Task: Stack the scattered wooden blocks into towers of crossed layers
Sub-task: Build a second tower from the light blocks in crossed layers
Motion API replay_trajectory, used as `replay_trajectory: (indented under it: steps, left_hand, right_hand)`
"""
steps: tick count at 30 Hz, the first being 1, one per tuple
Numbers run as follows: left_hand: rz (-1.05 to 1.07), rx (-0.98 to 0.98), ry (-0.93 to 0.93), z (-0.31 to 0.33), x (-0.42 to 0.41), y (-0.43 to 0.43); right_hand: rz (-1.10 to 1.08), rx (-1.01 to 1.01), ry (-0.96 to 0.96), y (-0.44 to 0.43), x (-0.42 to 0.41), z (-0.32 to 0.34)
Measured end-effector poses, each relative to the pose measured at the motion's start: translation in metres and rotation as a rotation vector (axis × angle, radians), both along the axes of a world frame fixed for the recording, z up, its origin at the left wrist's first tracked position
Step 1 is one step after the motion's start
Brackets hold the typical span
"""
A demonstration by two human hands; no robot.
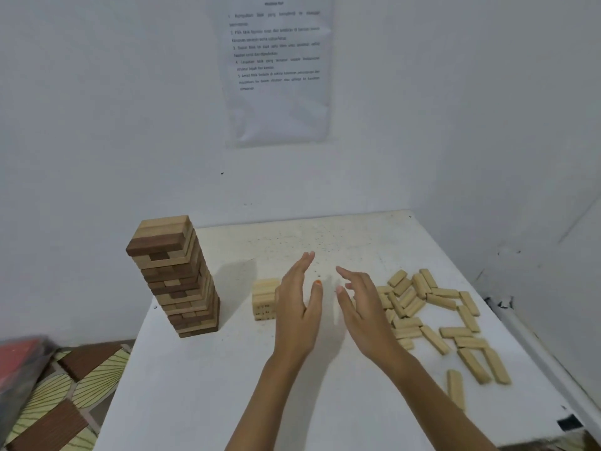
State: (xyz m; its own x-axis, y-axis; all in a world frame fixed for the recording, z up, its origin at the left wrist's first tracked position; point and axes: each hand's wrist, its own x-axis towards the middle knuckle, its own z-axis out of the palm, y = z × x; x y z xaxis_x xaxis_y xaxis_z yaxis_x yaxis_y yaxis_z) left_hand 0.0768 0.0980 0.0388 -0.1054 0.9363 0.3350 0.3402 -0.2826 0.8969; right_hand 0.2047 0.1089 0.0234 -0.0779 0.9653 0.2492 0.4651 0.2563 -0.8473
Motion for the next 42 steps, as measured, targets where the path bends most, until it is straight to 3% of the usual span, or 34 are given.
replay_trajectory:
  steps: [6,16,25,29,34,38,42]
  left_hand:
    - [-0.13,-0.028,0.126,-0.013,0.044,-0.01]
    - [-0.261,-0.09,0.296,-0.047,0.092,-0.011]
    - [-0.356,-0.08,0.55,-0.053,0.105,-0.009]
    - [-0.38,-0.097,0.482,-0.054,0.104,-0.008]
    - [-0.351,-0.06,0.245,-0.051,0.106,-0.012]
    - [-0.296,-0.102,0.123,-0.054,0.112,-0.009]
    - [-0.26,-0.14,0.09,-0.054,0.116,-0.004]
  right_hand:
    - [-0.123,0.028,-0.006,-0.018,0.057,-0.014]
    - [-0.404,0.031,-0.242,-0.043,0.137,-0.05]
    - [-0.304,-0.025,-0.368,-0.041,0.145,-0.057]
    - [-0.33,0.021,-0.377,-0.041,0.142,-0.062]
    - [-0.382,0.069,-0.24,-0.039,0.143,-0.059]
    - [-0.381,-0.008,-0.045,-0.035,0.143,-0.043]
    - [-0.339,-0.1,-0.05,-0.024,0.146,-0.036]
